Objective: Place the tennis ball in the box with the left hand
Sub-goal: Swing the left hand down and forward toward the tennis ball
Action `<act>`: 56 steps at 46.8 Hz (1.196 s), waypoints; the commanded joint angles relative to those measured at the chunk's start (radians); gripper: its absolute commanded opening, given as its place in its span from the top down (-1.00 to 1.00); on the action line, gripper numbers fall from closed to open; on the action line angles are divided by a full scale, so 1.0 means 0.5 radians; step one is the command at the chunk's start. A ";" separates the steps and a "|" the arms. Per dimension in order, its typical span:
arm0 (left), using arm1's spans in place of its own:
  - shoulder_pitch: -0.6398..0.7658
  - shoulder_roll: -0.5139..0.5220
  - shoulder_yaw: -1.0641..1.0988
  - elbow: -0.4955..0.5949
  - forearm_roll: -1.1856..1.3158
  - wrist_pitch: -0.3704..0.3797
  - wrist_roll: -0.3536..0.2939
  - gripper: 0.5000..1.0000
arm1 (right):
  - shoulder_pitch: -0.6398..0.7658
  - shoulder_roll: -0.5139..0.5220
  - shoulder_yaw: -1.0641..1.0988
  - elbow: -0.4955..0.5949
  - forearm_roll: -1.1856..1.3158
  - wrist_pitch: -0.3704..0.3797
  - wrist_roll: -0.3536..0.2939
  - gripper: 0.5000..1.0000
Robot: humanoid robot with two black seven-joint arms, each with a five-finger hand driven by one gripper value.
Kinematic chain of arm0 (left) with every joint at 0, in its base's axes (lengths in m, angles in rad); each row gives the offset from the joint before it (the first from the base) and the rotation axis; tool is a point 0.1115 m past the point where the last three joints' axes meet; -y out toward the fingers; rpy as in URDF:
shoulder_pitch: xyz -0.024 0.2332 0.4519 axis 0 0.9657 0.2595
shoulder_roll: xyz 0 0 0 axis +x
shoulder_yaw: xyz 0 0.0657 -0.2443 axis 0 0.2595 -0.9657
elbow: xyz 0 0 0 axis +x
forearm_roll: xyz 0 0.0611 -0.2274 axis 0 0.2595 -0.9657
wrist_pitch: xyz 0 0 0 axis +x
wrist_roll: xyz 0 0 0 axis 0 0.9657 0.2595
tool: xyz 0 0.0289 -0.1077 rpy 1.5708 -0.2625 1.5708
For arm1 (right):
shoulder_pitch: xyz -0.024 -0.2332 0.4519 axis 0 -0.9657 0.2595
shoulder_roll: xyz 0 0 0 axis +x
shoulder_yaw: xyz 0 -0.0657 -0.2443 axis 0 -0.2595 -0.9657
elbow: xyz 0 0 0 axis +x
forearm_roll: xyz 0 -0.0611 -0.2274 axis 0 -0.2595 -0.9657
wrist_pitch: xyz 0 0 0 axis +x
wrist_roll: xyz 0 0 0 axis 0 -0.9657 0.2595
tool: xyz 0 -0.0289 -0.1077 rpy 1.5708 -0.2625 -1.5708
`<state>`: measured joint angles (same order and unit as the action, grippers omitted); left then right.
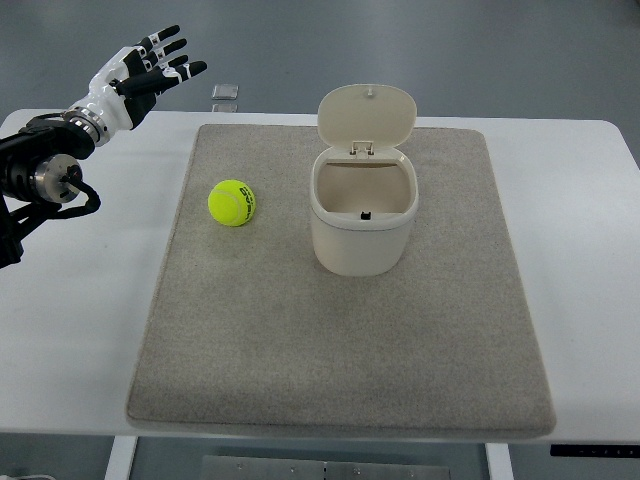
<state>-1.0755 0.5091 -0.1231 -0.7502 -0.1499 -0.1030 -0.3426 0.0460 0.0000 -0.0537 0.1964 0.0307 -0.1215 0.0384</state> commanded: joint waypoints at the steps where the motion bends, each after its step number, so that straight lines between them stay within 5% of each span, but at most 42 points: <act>1: -0.045 0.071 0.102 -0.076 0.002 -0.018 0.025 -0.83 | 0.000 0.000 0.000 0.000 0.000 0.001 0.000 -0.60; 12: -0.205 0.178 0.449 -0.233 0.002 -0.030 0.053 -0.83 | 0.000 0.000 0.000 0.000 0.000 0.001 0.000 -0.60; 56: -0.205 0.267 0.571 -0.408 1.054 -0.116 0.050 -0.76 | 0.000 0.000 0.000 0.000 0.000 -0.002 0.000 -0.60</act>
<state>-1.1784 0.6443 0.1474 -0.9568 0.3664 -0.1598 -0.3176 0.0460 0.0000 -0.0537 0.1964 0.0307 -0.1220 0.0383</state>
